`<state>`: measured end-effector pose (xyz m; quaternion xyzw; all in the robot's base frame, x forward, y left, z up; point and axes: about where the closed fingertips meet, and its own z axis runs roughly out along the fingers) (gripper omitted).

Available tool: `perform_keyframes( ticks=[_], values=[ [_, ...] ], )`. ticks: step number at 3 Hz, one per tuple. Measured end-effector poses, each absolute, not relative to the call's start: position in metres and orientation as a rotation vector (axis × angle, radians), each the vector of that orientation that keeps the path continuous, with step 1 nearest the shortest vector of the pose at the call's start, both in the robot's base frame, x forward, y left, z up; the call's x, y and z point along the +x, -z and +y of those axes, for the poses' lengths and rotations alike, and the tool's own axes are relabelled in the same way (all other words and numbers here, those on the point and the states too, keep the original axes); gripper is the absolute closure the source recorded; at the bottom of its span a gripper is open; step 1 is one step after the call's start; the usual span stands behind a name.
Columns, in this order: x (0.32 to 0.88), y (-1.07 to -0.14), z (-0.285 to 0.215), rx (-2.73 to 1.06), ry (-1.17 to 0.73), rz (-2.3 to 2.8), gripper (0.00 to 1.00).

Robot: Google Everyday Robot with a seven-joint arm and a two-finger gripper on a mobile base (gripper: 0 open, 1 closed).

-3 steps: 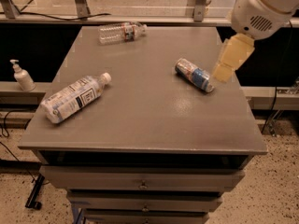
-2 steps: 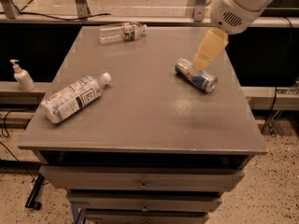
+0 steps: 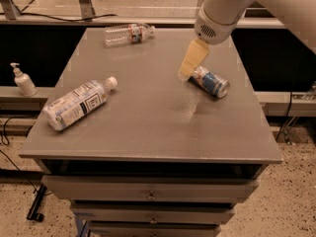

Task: Place redbull can upright

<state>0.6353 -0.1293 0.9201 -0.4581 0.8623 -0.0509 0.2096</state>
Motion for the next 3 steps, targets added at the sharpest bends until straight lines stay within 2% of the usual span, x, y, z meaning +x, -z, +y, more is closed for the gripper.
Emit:
perform_keyframes(
  ticks=[1,2,3],
  values=[
    [0.655,-0.885,-0.126,-1.223,0.127,2.503,0.0],
    [0.665,-0.854,-0.122,-1.208,0.083,2.579,0.18],
    [0.67,-0.84,-0.12,-1.205,0.051,2.613,0.41]
  ],
)
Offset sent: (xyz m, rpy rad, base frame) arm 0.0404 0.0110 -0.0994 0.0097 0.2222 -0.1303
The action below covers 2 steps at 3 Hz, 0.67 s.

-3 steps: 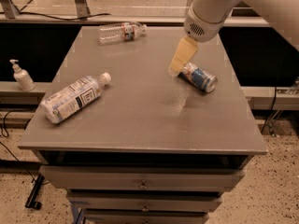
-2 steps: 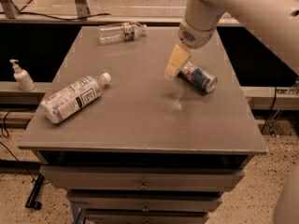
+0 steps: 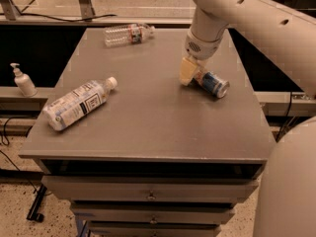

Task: Place redbull can upright

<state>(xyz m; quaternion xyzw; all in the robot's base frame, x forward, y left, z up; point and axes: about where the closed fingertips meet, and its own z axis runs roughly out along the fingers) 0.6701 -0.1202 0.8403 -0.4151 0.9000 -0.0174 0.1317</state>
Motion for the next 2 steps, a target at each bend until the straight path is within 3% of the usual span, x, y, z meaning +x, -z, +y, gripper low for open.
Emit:
perform_keyframes(
  ticks=[2],
  values=[
    [0.676,-0.868,-0.127,-1.163,-0.064,2.549,0.87]
  ],
)
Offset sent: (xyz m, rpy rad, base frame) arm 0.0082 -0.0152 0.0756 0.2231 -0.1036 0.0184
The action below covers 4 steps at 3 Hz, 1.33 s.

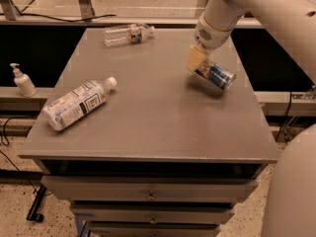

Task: Place redbull can upright

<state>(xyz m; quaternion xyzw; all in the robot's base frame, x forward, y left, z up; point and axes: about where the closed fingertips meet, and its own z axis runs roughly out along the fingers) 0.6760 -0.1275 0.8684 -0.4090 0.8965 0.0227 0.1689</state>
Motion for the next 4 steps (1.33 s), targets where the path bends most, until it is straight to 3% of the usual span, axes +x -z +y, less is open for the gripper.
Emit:
perform_keyframes(
  ticks=[1,4],
  values=[
    [0.673,-0.929,-0.122,-1.165,-0.213,2.337,1.0],
    [0.646,-0.993,-0.121,-1.162,-0.811,1.55,1.0]
  ],
)
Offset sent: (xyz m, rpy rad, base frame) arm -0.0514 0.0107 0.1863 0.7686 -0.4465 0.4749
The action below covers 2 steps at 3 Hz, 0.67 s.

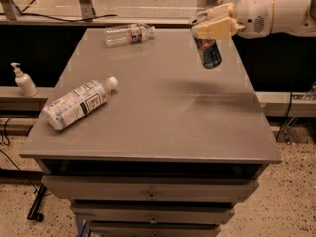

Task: Place redbull can upright

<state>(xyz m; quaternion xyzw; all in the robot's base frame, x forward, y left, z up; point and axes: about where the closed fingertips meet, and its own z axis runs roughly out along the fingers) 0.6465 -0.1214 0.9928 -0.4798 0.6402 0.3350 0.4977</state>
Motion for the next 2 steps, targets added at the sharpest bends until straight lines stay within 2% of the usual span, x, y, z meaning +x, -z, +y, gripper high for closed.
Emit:
perform_keyframes(
  ticks=[2],
  values=[
    [0.628,-0.968,-0.124,-1.156,-1.02,1.261,1.0]
  ],
)
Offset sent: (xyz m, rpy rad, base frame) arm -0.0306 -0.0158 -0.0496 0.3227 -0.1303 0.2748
